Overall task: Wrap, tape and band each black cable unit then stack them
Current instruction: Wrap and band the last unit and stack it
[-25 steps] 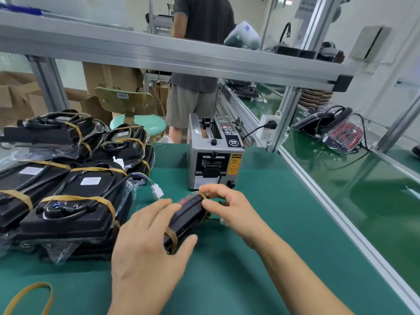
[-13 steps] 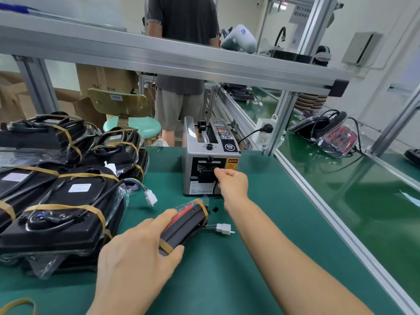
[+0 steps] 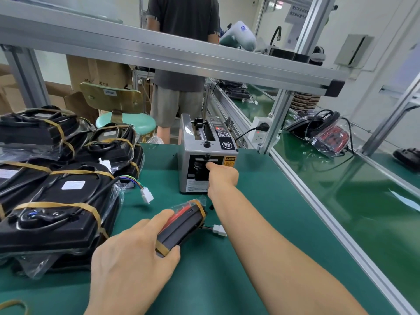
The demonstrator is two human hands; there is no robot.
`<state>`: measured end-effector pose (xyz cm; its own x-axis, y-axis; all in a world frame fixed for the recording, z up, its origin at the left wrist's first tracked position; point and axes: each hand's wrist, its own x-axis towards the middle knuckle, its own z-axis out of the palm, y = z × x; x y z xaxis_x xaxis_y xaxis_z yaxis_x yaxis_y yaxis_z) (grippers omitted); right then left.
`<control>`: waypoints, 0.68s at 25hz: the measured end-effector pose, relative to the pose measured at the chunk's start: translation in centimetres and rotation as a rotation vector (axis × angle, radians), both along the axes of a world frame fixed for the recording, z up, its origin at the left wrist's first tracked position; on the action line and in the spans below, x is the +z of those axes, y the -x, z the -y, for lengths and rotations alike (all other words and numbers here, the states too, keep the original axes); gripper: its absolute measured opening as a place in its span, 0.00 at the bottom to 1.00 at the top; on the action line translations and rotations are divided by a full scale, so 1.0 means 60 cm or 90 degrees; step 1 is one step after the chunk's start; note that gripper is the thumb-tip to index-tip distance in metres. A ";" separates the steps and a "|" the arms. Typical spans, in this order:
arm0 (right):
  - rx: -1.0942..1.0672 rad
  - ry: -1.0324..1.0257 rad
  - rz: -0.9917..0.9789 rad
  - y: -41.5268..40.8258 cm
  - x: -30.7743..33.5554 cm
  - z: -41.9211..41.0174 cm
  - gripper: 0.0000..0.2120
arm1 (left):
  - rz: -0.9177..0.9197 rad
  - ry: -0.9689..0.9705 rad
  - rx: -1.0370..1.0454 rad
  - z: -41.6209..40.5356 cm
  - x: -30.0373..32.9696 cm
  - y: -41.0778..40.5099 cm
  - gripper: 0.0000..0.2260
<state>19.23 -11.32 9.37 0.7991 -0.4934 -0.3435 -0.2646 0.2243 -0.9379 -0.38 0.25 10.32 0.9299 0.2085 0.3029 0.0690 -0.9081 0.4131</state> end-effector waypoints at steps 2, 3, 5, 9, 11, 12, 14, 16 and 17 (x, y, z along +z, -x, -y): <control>0.014 -0.036 -0.009 0.003 0.005 -0.003 0.12 | -0.001 -0.004 -0.006 -0.002 0.003 -0.002 0.25; 0.031 -0.041 -0.013 0.008 0.010 -0.002 0.12 | 0.006 -0.006 -0.022 -0.006 0.002 -0.001 0.25; 0.095 -0.041 -0.008 0.031 0.022 0.009 0.09 | 0.050 -0.024 -0.060 -0.008 -0.004 -0.003 0.22; 0.364 0.050 0.100 0.128 0.039 0.047 0.06 | 0.107 -0.031 -0.087 -0.009 -0.011 0.002 0.29; 0.458 0.077 0.146 0.181 0.043 0.057 0.10 | 0.102 -0.002 -0.108 -0.011 -0.013 0.004 0.28; 0.483 0.078 0.160 0.199 0.042 0.059 0.11 | 0.093 0.014 -0.117 -0.012 -0.014 0.005 0.26; 0.508 0.094 0.174 0.215 0.033 0.059 0.13 | 0.076 0.048 -0.123 -0.012 -0.014 0.005 0.24; 0.522 0.124 0.169 0.213 0.028 0.057 0.12 | 0.076 0.070 -0.115 -0.008 -0.014 0.006 0.23; 0.525 0.131 0.166 0.210 0.026 0.056 0.10 | 0.079 0.078 -0.113 -0.006 -0.014 0.007 0.23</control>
